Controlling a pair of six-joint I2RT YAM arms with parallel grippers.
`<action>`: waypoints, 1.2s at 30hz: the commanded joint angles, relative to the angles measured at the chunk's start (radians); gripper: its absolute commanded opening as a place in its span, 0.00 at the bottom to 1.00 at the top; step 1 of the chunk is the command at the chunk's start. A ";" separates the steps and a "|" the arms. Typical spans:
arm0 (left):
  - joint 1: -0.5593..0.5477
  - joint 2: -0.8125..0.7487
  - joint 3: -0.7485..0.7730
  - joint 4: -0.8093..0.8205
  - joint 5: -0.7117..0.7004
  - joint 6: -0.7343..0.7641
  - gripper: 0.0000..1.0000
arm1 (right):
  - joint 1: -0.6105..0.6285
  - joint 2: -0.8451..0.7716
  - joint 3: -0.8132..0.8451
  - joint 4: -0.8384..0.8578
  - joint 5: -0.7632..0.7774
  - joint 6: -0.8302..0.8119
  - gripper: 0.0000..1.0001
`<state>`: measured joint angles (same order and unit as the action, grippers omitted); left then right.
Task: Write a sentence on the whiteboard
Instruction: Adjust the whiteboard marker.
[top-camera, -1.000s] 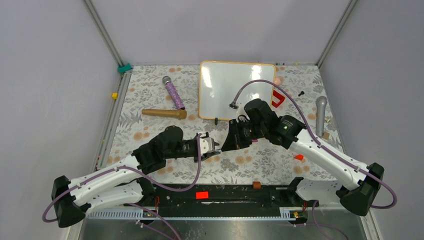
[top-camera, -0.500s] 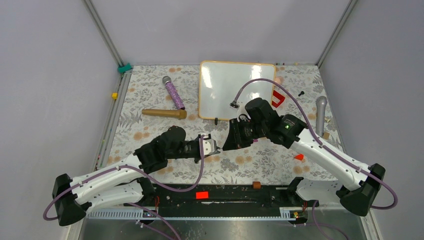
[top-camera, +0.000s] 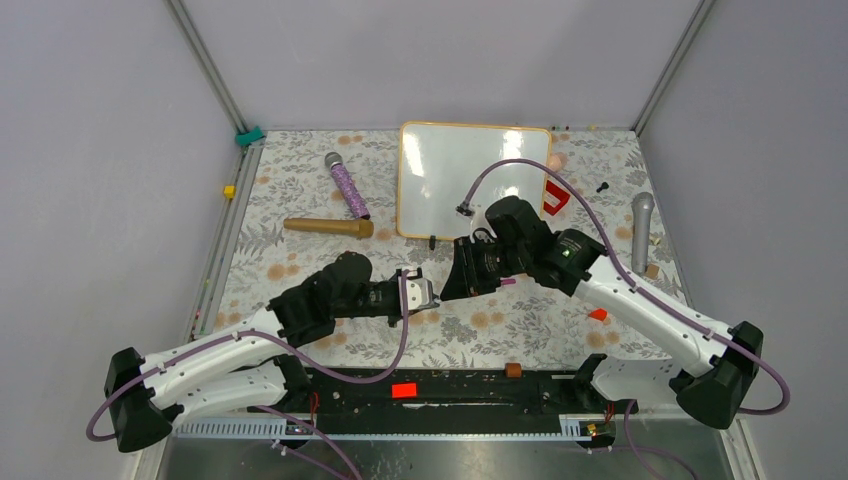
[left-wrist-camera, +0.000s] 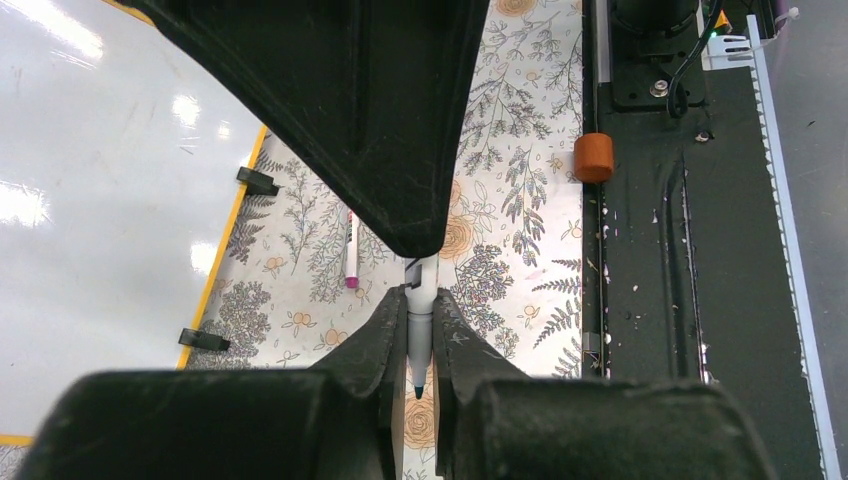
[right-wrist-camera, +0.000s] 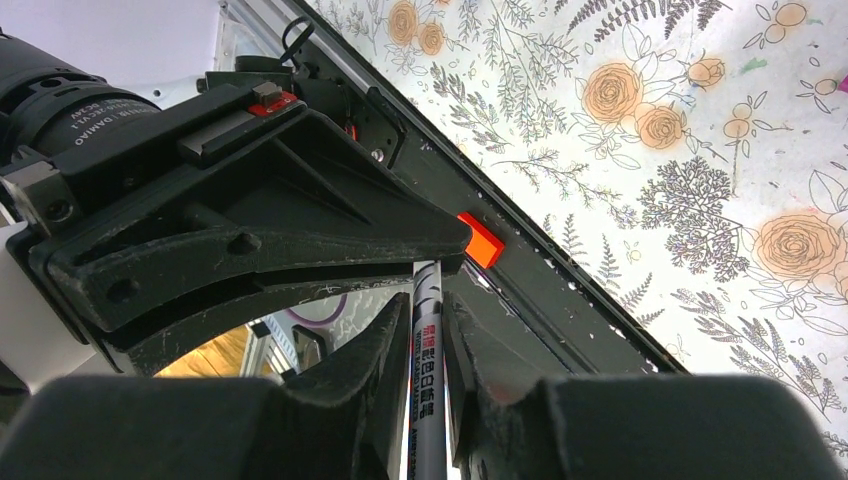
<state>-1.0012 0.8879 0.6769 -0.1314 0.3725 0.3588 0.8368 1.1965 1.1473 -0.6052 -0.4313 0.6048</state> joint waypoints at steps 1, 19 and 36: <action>-0.002 -0.006 0.026 0.044 0.008 0.005 0.00 | -0.004 0.009 -0.003 0.051 -0.036 0.012 0.25; -0.002 -0.014 0.002 0.108 -0.029 -0.046 0.17 | -0.005 0.013 -0.040 0.061 -0.035 0.029 0.00; 0.002 -0.232 -0.078 0.181 -0.337 -0.440 0.65 | -0.099 -0.342 -0.352 0.059 0.318 0.116 0.00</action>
<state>-1.0012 0.6998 0.6044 0.0193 0.1844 0.1055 0.7570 0.9951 0.8658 -0.5484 -0.2596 0.6727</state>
